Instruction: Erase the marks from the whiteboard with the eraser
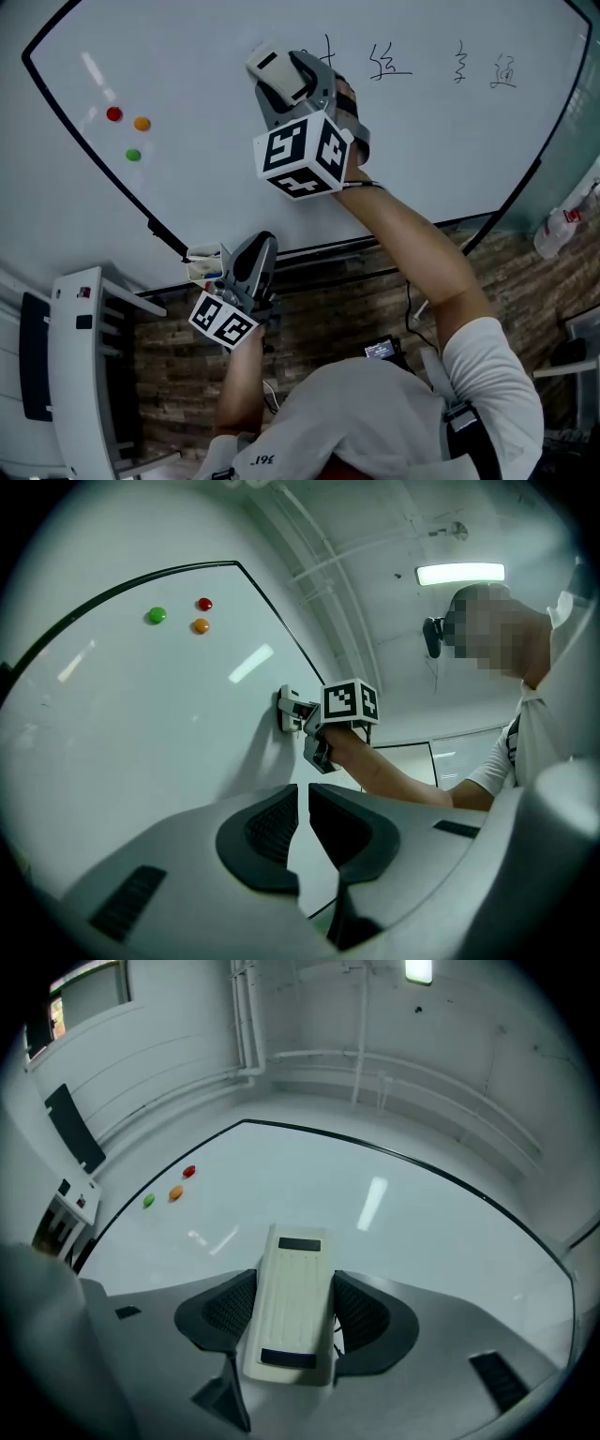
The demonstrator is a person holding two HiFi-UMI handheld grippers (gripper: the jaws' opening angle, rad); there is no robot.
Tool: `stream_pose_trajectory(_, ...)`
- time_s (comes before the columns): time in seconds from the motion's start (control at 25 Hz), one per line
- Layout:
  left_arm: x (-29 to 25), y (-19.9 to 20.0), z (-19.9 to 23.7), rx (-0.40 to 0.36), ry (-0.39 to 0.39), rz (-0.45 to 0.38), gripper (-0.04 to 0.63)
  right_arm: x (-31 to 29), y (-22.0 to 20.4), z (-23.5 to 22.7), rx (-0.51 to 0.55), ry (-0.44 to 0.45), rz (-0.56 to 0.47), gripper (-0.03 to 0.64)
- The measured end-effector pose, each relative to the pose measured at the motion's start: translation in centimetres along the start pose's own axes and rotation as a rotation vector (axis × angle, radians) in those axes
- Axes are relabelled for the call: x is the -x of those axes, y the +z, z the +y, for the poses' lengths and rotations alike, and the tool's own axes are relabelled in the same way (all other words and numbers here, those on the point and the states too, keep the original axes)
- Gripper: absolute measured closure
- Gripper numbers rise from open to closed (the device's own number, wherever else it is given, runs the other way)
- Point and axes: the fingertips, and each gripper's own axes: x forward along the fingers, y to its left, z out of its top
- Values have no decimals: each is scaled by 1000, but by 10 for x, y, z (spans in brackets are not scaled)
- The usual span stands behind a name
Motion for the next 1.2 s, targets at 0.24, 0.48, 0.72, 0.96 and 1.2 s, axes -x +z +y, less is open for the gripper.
stream_pose_trajectory(0.24,0,-3,2,20,-11,4,569,-1,0,0,24,-13,10,342)
stream_pose_trajectory(0.48,-1,-8,-2,32,-43,26,569,-3,-1,0,19,-59,23,342)
stream_pose_trajectory(0.72,5,-9,1,47,-54,34,569,-3,0,0,12,-128,21,344)
stream_pose_trajectory(0.96,4,-10,-3,37,-43,13,569,-2,-1,-1,15,-155,31,344)
stream_pose_trajectory(1.2,-3,-14,-11,35,-39,16,569,-3,-3,-3,-5,-166,51,344)
